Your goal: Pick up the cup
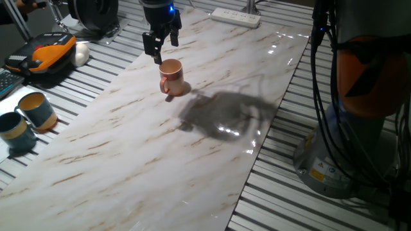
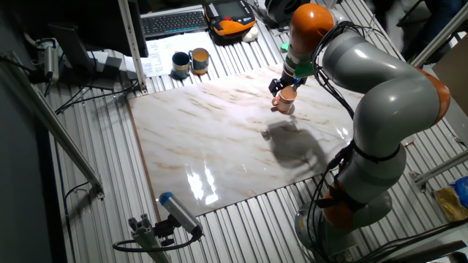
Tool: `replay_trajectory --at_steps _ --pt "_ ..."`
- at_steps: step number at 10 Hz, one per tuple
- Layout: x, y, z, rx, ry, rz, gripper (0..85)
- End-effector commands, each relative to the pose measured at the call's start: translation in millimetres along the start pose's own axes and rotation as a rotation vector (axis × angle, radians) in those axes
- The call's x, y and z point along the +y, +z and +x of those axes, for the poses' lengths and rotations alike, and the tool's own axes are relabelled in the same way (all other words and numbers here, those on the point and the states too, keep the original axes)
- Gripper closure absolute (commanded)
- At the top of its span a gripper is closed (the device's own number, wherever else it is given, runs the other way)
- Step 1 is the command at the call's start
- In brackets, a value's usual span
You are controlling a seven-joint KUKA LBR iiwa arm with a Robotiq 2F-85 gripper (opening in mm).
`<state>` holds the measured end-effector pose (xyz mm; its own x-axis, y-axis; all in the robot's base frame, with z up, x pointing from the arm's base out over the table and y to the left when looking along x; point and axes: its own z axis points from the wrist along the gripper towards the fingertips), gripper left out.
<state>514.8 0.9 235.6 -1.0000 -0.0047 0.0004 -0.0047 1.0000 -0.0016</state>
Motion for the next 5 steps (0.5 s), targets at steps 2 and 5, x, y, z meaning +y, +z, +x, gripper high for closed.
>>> replay_trajectory --at_steps 2,5 --pt "-2.1 -2.8 -0.9 0.051 -0.013 0.011 85.0" --pt "-6.4 -9.6 -5.6 0.055 -0.018 0.016 85.0"
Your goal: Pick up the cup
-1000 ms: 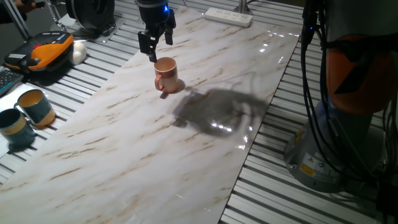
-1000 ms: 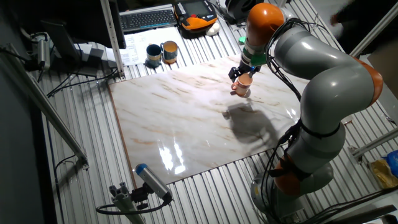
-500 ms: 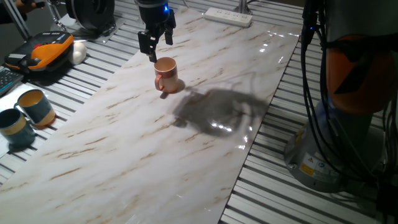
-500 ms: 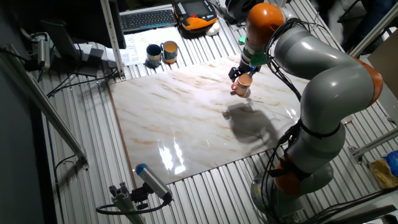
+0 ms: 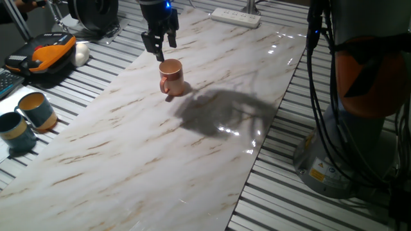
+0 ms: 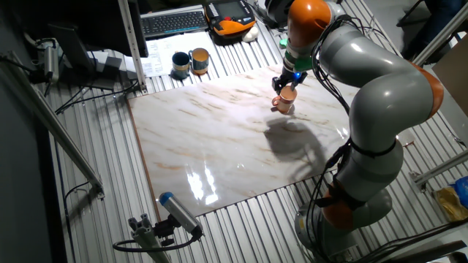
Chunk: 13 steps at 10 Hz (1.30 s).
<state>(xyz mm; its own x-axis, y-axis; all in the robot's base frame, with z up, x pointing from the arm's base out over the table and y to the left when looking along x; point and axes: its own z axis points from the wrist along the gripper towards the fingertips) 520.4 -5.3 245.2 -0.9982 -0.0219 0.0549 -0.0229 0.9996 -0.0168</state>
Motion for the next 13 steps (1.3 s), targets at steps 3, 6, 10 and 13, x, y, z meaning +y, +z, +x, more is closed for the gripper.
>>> replay_trajectory --at_steps 3,6,10,13 --pt "1.1 -0.4 -0.3 0.000 0.011 0.001 85.0" --pt "2.5 -1.1 -1.1 0.003 0.023 0.003 85.0" --pt "7.9 -3.7 -4.5 -0.018 0.041 0.064 85.0" --pt "8.1 -2.4 -5.9 -0.017 0.096 0.059 85.0"
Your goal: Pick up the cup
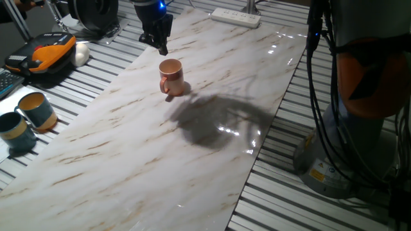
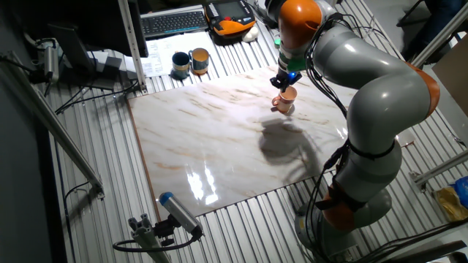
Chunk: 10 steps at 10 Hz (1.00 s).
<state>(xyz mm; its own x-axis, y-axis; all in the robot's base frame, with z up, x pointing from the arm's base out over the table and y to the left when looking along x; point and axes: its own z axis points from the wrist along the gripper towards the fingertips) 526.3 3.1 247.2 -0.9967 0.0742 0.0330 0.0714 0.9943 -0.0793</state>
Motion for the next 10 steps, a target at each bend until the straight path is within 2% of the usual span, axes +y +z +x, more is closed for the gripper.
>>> replay_trajectory --at_steps 1,2,3,4,5,6,8,9,10 --pt "-0.1 -0.4 -0.3 0.000 0.005 -0.003 85.0" --pt "-1.5 -1.4 -0.6 0.005 -0.022 -0.019 85.0" --pt "-1.2 -1.5 -1.4 0.036 -0.034 -0.040 85.0" --pt "-0.1 -1.4 -2.2 0.055 -0.039 -0.071 85.0" --pt "-0.2 -1.0 -2.9 0.055 -0.034 -0.091 85.0" --pt "-0.5 -0.6 -3.6 0.047 -0.012 -0.100 85.0" --pt "-0.5 0.6 -4.6 0.001 0.091 -0.049 85.0" --pt "-0.7 0.9 -5.0 -0.011 0.127 -0.035 85.0" --pt "-1.3 0.3 -5.5 -0.028 0.191 -0.052 85.0"
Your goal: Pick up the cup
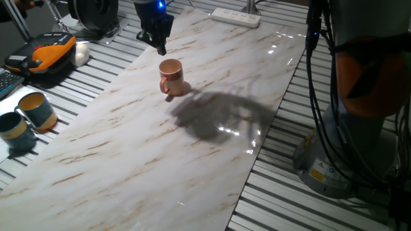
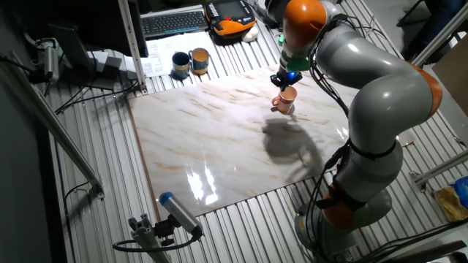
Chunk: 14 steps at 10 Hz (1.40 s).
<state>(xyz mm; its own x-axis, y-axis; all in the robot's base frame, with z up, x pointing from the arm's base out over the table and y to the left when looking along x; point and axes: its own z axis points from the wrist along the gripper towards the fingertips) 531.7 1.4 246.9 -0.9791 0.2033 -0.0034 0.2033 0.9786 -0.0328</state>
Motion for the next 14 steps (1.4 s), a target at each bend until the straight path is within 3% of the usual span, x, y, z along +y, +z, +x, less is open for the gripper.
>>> replay_trajectory --at_steps 1,4,5,6,8,9,12,14 --pt "-1.2 -0.9 -0.6 0.003 0.128 -0.035 85.0" --pt "-0.4 -1.4 -1.5 -0.009 0.375 -0.053 85.0" --pt "1.0 -2.3 -1.9 -0.026 0.430 -0.014 85.0" --pt "3.2 -3.7 -2.6 -0.031 0.524 -0.011 85.0" --pt "7.5 -7.0 -4.5 -0.005 0.728 -0.091 85.0" --pt "9.1 -7.2 -5.2 0.000 0.768 -0.102 85.0" --pt "8.7 -1.2 -10.6 -0.016 0.852 -0.058 85.0" --pt "5.8 0.6 -20.8 -0.010 0.939 -0.065 85.0"
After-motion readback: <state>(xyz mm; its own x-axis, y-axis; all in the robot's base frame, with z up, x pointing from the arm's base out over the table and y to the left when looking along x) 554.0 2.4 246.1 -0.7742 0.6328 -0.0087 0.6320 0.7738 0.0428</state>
